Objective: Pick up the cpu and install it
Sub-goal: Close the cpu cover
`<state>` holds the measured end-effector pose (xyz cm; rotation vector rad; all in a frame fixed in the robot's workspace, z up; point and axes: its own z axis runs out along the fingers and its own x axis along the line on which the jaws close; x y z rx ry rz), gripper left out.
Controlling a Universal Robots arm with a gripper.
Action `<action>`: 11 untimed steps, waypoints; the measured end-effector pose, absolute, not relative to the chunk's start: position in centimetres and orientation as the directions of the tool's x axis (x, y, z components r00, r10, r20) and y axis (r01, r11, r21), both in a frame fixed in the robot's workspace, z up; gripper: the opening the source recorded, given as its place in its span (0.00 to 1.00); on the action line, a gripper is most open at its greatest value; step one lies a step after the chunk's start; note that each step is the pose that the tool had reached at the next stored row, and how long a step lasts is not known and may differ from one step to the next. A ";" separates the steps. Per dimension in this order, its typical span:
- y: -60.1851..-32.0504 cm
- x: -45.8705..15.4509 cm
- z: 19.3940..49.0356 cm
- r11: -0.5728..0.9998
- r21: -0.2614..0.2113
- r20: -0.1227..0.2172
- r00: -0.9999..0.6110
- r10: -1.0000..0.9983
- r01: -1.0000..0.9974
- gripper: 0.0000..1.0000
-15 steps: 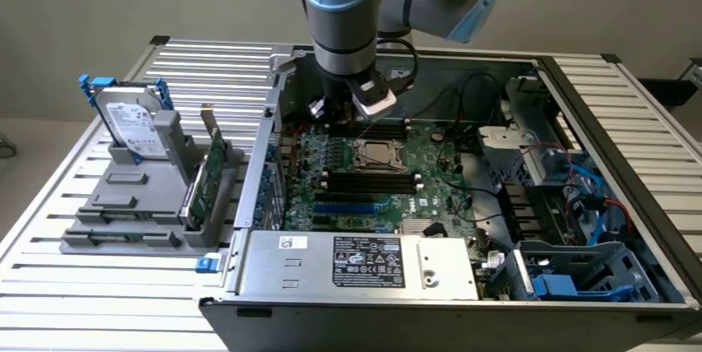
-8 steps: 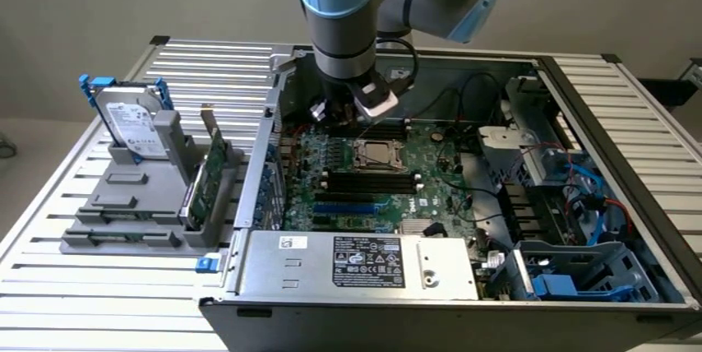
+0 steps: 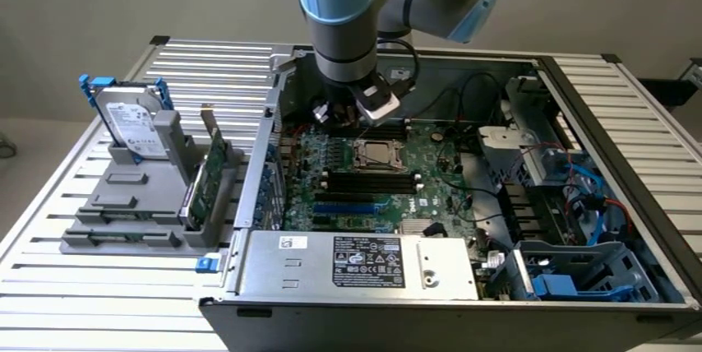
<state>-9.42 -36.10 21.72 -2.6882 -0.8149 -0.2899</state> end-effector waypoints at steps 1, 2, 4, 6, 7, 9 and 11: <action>-36.1 -9.4 21.7 -0.787 -0.240 0.283 0.817 0.503 0.568 0.11; -36.1 -9.3 21.6 -0.787 -0.240 0.286 0.816 0.503 0.569 0.11; -36.1 -9.2 21.5 -0.786 -0.240 0.290 0.815 0.502 0.570 0.11; -36.1 -9.1 21.3 -0.785 -0.241 0.294 0.814 0.501 0.570 0.11; -36.1 -9.1 21.2 -0.785 -0.241 0.296 0.813 0.501 0.571 0.11; -36.1 -9.0 21.1 -0.784 -0.242 0.300 0.813 0.500 0.571 0.11; -36.1 -8.9 21.0 -0.783 -0.243 0.304 0.812 0.499 0.572 0.11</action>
